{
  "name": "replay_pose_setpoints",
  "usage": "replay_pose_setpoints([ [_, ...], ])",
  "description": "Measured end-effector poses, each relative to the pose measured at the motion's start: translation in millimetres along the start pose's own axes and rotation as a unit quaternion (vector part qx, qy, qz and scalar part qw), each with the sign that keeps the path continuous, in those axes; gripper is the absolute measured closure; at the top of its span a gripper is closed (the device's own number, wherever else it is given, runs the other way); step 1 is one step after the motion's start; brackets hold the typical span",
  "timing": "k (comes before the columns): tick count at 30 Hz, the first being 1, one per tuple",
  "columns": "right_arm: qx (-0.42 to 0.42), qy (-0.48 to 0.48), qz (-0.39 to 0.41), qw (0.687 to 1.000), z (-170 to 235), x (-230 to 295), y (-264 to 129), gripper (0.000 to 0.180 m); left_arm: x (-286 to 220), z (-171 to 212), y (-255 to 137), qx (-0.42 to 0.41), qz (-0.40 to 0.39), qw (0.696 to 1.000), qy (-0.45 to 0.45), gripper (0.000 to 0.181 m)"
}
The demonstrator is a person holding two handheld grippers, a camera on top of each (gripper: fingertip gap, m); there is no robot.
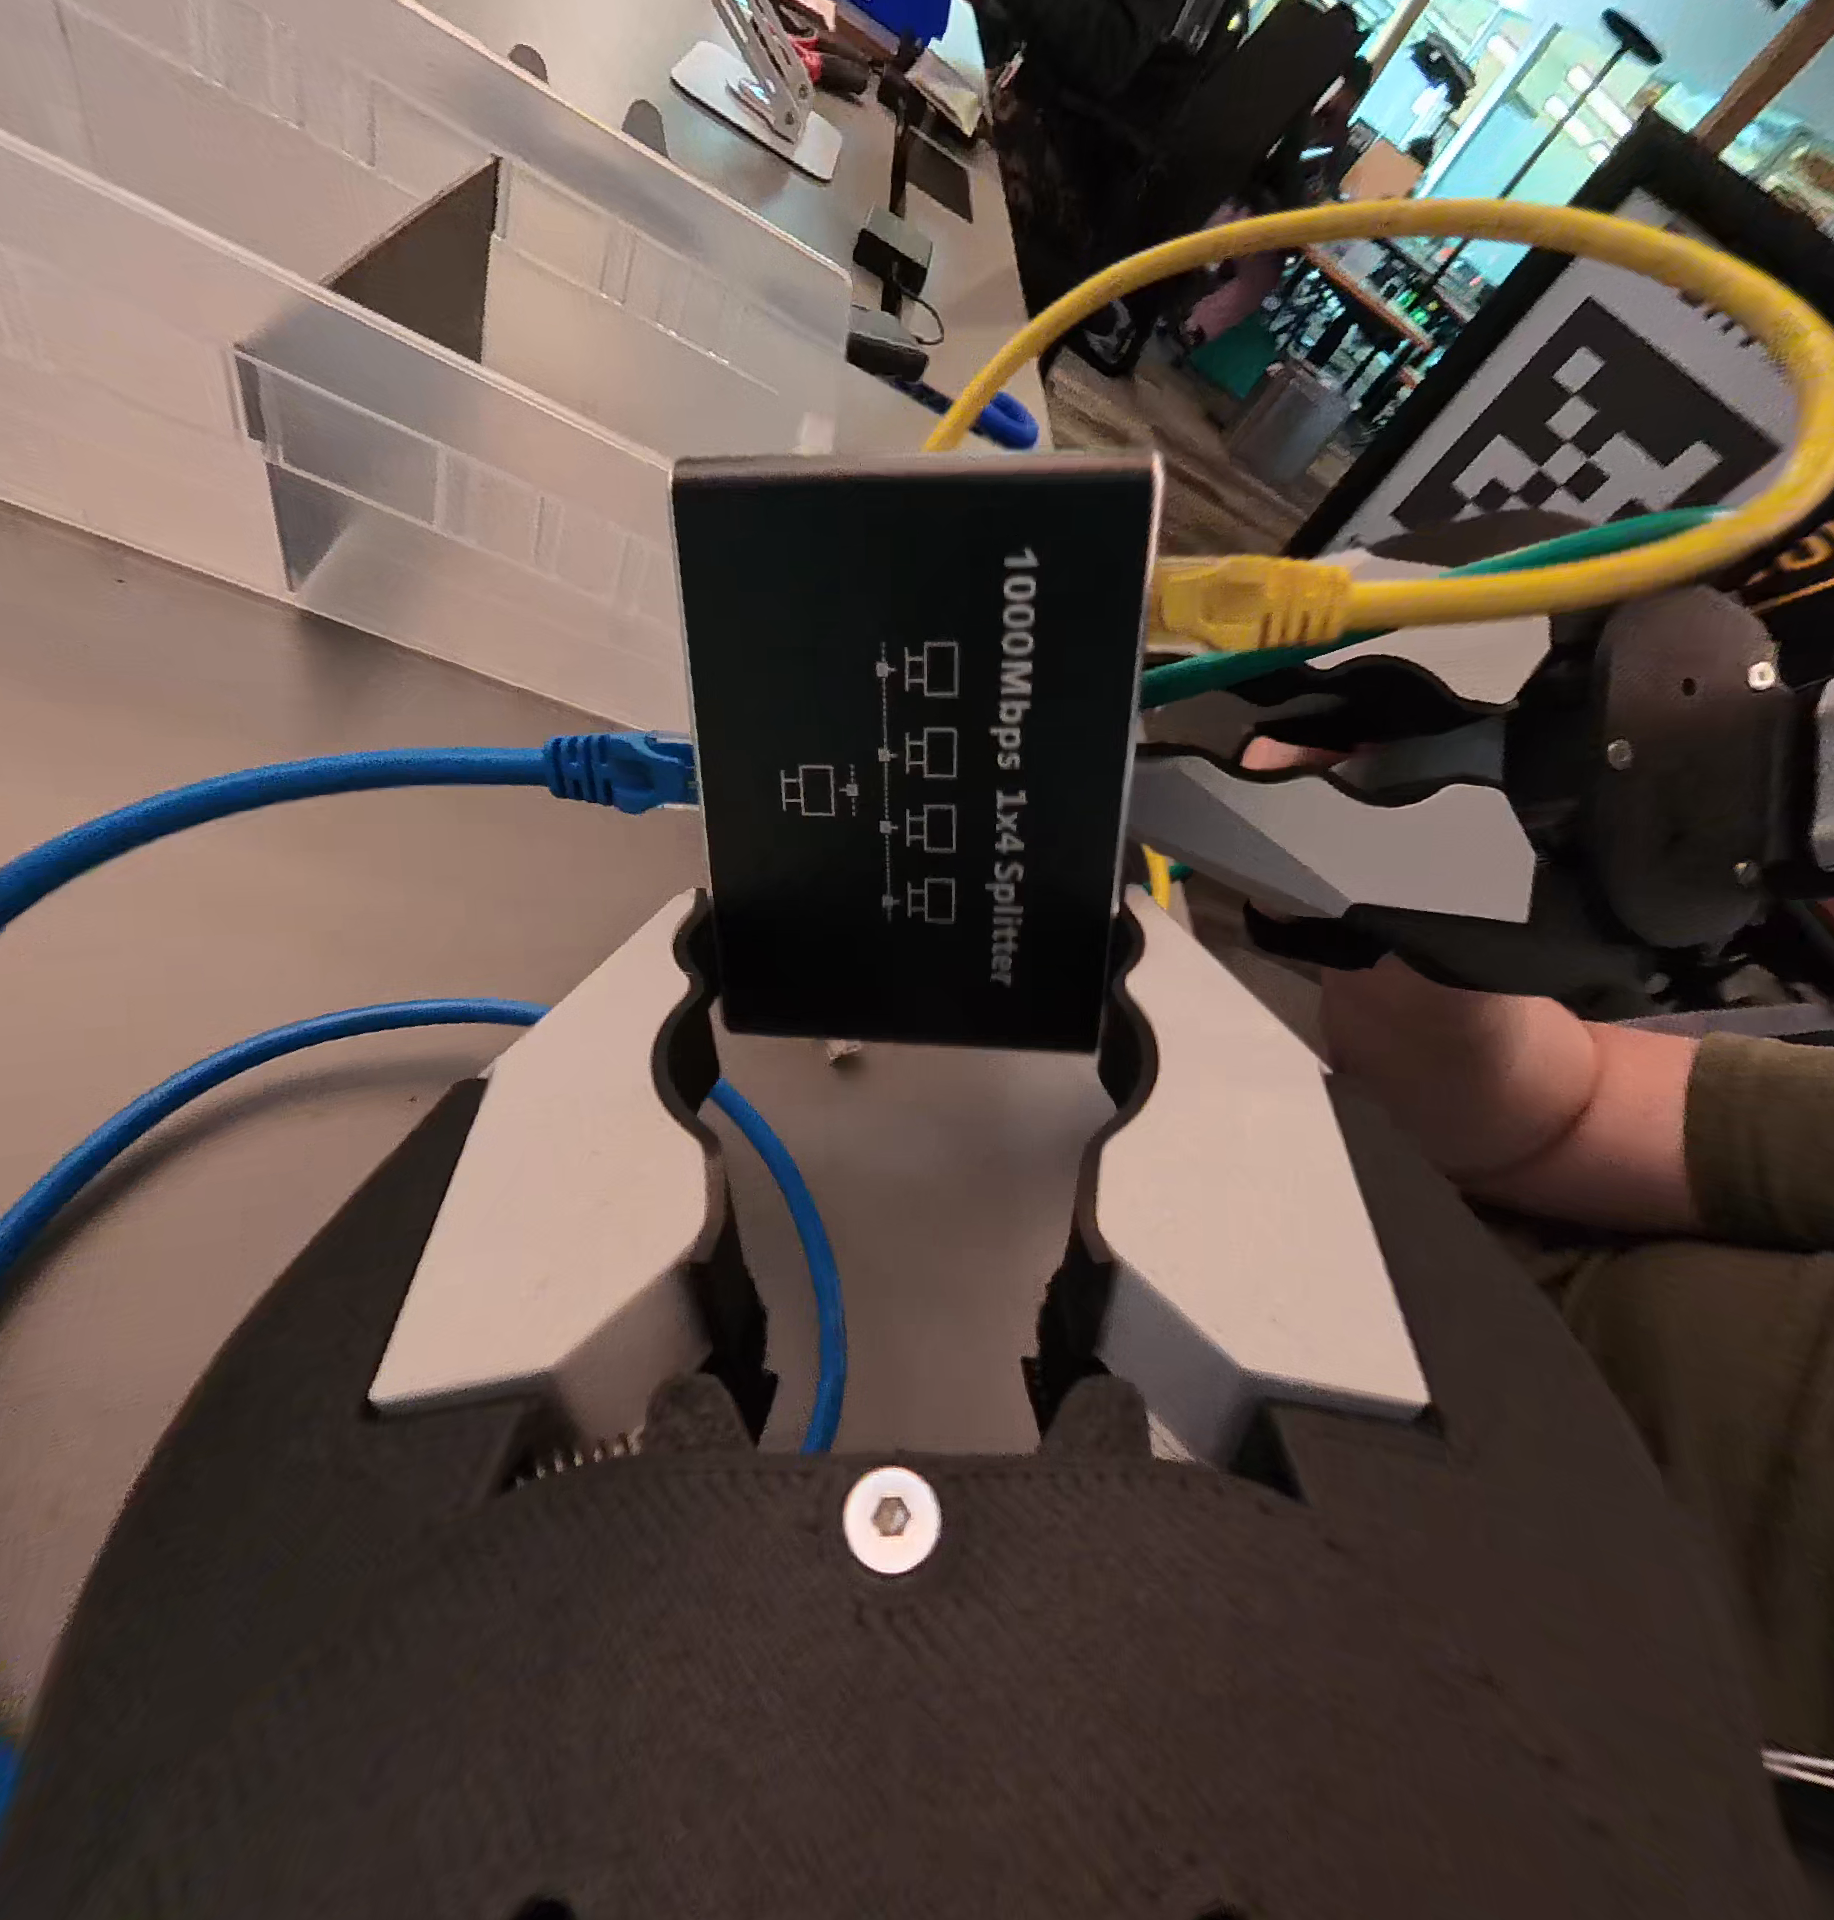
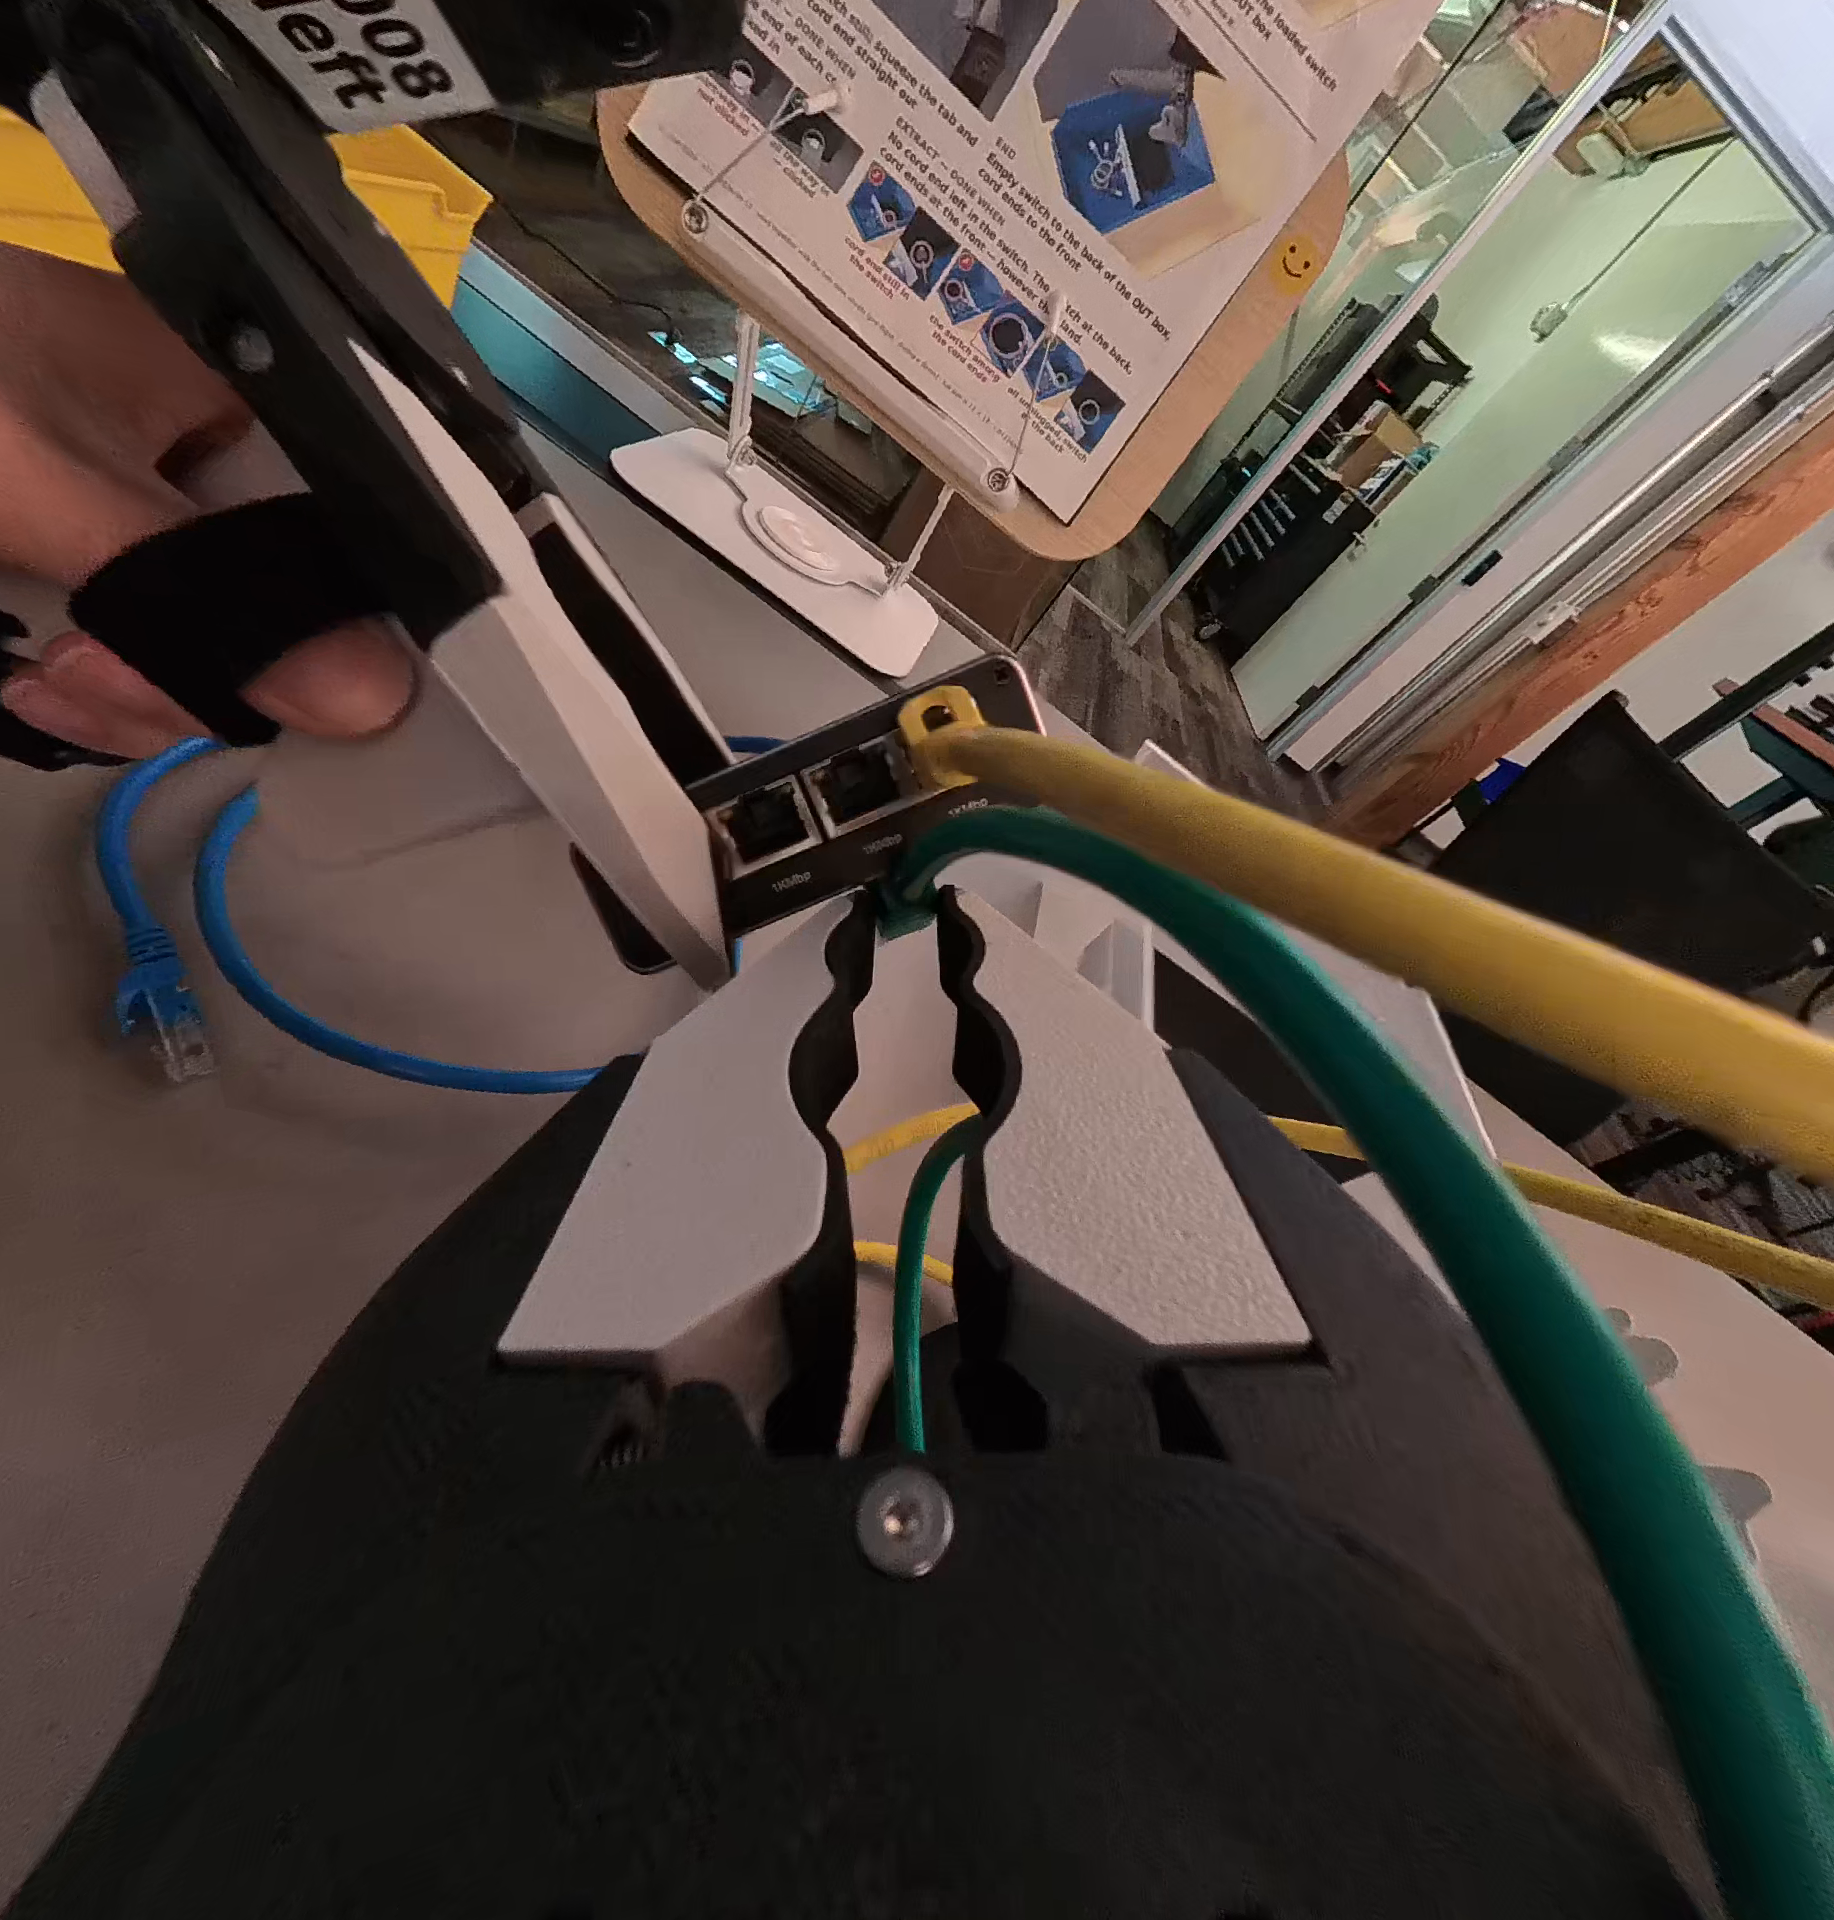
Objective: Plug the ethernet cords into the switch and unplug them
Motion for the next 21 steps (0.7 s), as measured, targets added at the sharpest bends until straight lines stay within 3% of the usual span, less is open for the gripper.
replay_pose_setpoints([
  [13,-0.022,-0.022,-0.010,0.999,-8.3,2.7,-2.7,0.169,-7.8,-1.5,0.8,-0.012,-0.026,0.995,0.094,0.108],
  [21,-0.047,-0.056,0.011,0.997,-22.5,-9.2,-21.7,0.168,-12.6,-9.4,-5.9,-0.064,0.035,0.997,0.033,0.109],
])
Point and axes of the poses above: each gripper's, where its closed fingertips meet, y out along the fingers, z out of its underside, x = y × z across the jaws, the point moved 7 cm from there along -y, back along the fingers, and after that the axes turned 10 degrees about -y, right-handed, at the moved point
